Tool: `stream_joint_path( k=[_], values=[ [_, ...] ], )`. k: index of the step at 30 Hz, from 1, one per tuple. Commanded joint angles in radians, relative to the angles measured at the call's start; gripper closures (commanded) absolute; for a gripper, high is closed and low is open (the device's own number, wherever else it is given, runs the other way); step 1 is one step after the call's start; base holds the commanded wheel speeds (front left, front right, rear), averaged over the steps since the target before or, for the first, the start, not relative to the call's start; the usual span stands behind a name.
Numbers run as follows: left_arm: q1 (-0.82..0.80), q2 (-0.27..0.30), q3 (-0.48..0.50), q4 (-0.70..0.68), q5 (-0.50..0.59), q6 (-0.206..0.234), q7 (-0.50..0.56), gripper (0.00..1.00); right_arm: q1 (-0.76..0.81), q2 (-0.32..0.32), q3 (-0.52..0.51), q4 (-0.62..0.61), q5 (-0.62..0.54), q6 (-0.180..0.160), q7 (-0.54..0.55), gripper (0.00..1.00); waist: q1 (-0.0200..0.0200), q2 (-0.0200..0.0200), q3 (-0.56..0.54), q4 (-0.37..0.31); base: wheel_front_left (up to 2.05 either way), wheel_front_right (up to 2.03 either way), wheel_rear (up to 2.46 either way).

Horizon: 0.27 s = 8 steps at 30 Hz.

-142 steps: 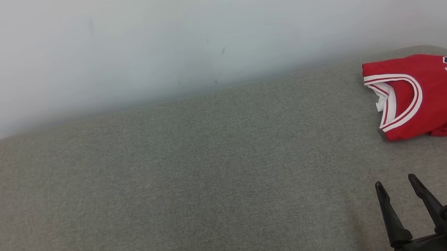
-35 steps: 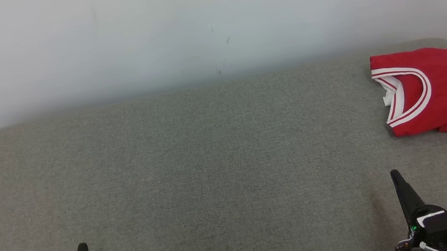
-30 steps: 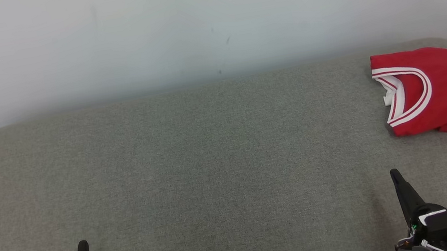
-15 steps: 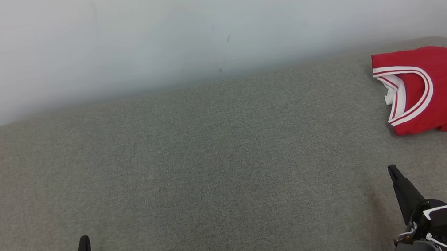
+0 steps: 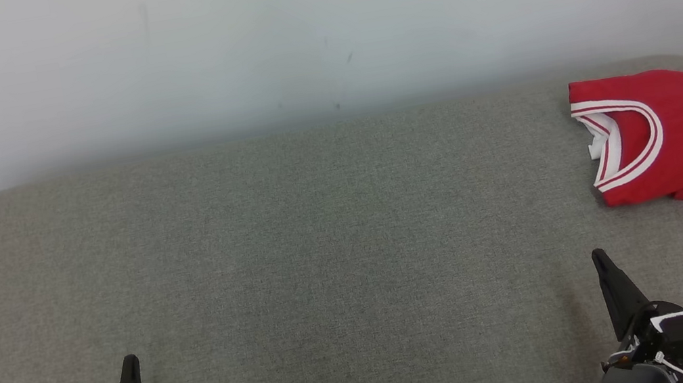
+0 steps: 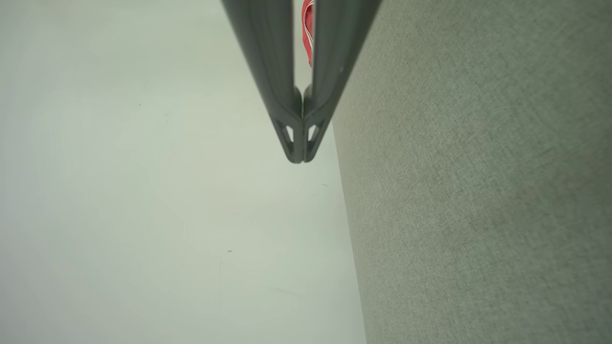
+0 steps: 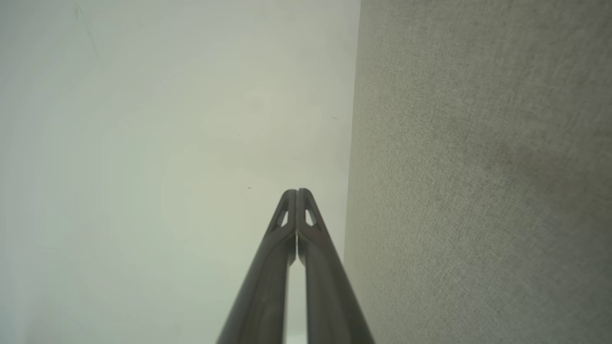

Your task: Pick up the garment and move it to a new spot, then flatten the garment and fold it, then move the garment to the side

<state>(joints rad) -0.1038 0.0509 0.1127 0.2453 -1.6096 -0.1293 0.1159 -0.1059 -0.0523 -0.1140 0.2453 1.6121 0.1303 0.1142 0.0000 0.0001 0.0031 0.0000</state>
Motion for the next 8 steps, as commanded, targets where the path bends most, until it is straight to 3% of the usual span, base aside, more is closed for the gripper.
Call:
stream_joint_path(
  k=[1, 8],
  values=[
    [-0.011, -0.002, 0.004, 0.002, -0.006, -0.004, 0.000, 1.00, -0.006, 0.004, -0.001, -0.001, 0.001, 0.001, 0.003, 1.00, 0.0000, -0.0001, 0.000, 0.000, 0.00, 0.00, 0.00],
    [-0.011, -0.002, 0.004, 0.002, -0.006, -0.004, 0.000, 1.00, -0.006, 0.004, -0.001, -0.001, 0.001, 0.001, 0.003, 1.00, 0.0000, -0.0001, 0.000, 0.000, 0.00, 0.00, 0.00]
  ],
)
